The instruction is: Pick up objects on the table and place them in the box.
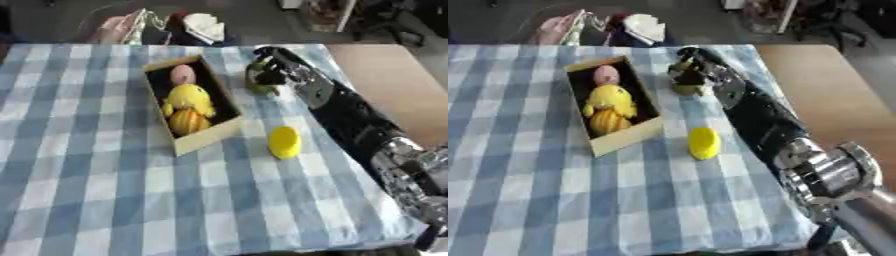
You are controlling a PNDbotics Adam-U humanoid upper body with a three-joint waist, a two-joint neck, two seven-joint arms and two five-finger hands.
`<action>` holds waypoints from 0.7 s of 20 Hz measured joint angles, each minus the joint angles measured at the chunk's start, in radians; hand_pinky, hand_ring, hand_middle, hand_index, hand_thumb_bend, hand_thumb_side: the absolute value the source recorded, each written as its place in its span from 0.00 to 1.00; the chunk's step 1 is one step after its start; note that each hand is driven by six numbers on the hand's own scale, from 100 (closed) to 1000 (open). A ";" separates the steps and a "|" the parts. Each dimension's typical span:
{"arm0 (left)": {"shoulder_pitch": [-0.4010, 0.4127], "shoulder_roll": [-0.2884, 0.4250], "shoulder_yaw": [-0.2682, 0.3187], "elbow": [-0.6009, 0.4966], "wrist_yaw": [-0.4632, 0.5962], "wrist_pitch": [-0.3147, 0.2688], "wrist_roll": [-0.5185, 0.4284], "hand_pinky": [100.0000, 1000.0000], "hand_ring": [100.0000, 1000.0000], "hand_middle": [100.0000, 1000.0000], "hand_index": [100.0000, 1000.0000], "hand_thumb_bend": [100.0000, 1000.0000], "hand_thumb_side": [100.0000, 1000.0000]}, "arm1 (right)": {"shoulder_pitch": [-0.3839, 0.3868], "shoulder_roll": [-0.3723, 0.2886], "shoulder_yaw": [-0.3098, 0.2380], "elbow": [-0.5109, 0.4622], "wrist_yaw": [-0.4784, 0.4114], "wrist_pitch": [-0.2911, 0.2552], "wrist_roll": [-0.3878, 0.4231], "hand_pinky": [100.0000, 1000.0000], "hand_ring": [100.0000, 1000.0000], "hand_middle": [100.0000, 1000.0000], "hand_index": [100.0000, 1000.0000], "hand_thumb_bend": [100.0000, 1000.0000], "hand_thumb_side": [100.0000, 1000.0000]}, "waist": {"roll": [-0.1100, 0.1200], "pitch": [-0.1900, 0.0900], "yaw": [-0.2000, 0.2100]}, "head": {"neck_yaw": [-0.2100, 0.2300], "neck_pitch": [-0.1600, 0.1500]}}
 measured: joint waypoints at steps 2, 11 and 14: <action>0.000 0.000 0.000 0.000 -0.002 0.001 -0.002 0.67 0.45 0.49 0.69 0.00 0.48 | 0.000 0.001 -0.004 0.004 0.037 0.003 0.008 0.74 0.73 0.80 0.91 0.00 0.48 | 0.000 0.000 0.002 | 0.000 0.000; 0.000 -0.009 0.000 0.000 -0.010 0.009 -0.017 0.67 0.45 0.49 0.69 0.00 0.48 | -0.018 0.001 0.020 0.038 0.195 -0.051 0.144 0.75 0.73 0.80 0.91 0.00 0.53 | 0.000 0.000 0.004 | 0.001 0.000; 0.000 -0.009 0.000 0.000 -0.010 0.011 -0.021 0.67 0.45 0.49 0.69 0.00 0.49 | -0.018 0.000 0.006 0.033 0.247 -0.075 0.196 0.77 0.75 0.81 0.91 0.05 0.54 | 0.000 0.000 0.004 | 0.001 0.000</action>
